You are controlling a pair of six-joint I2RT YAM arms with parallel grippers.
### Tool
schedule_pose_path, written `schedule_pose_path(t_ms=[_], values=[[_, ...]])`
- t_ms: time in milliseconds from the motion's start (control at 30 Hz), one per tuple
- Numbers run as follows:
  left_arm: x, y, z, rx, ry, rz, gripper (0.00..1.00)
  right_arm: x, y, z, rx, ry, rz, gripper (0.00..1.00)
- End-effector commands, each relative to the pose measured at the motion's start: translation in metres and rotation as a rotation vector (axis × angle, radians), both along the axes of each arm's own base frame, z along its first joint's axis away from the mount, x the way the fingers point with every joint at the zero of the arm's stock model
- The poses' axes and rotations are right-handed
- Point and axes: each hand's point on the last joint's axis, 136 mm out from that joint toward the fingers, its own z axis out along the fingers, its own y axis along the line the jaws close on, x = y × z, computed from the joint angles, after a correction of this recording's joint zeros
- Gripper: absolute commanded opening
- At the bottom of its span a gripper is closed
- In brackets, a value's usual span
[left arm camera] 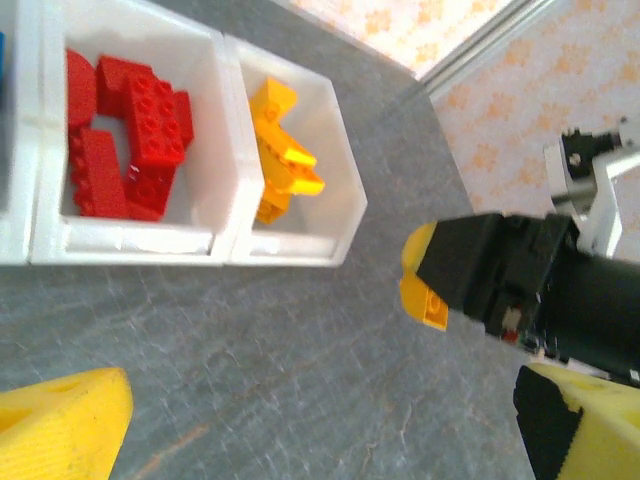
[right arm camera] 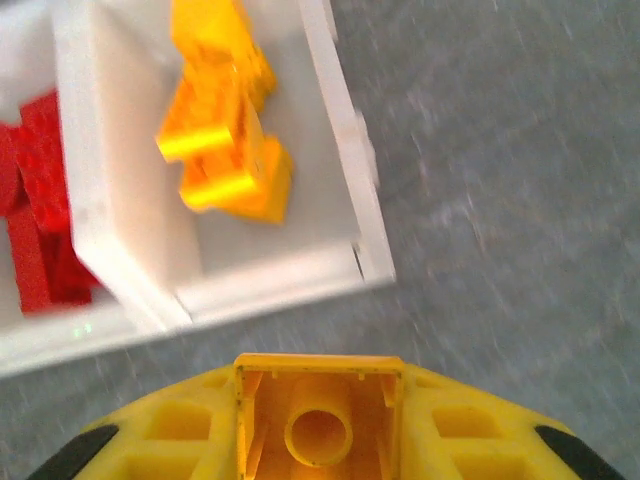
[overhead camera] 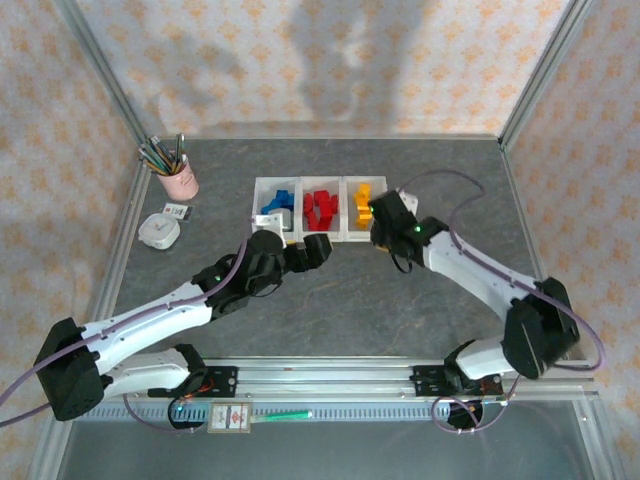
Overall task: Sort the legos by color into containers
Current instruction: Place the lego in the container, then reset both arms
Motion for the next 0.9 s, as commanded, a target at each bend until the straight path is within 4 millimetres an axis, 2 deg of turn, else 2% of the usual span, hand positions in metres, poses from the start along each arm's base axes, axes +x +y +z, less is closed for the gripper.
schedule_pose_path(t_ms=[0,100,300,433,533,667,867], values=[[0.007,0.014,0.011,0.027,-0.025,0.041,0.99,0.039,0.007,0.017,-0.038,-0.068,0.030,0.31],[0.009,0.020,0.010,0.034,-0.027,0.058,0.99,0.069,0.010,0.016,-0.065,-0.079,0.026,0.31],[0.012,0.028,0.004,0.028,-0.018,0.087,0.99,0.117,0.022,-0.004,-0.086,-0.045,0.045,0.31],[0.012,0.032,0.004,0.025,-0.019,0.097,0.99,0.136,0.031,-0.017,-0.093,-0.030,0.055,0.32],[0.014,0.035,0.003,0.028,-0.019,0.106,0.99,0.144,0.039,-0.021,-0.084,-0.014,0.075,0.43],[0.015,0.038,0.003,0.033,-0.018,0.110,0.99,0.144,0.041,-0.002,-0.055,-0.055,0.079,0.53],[0.020,0.046,0.005,0.054,-0.029,0.132,0.99,0.124,0.016,0.045,-0.069,-0.151,0.033,0.68]])
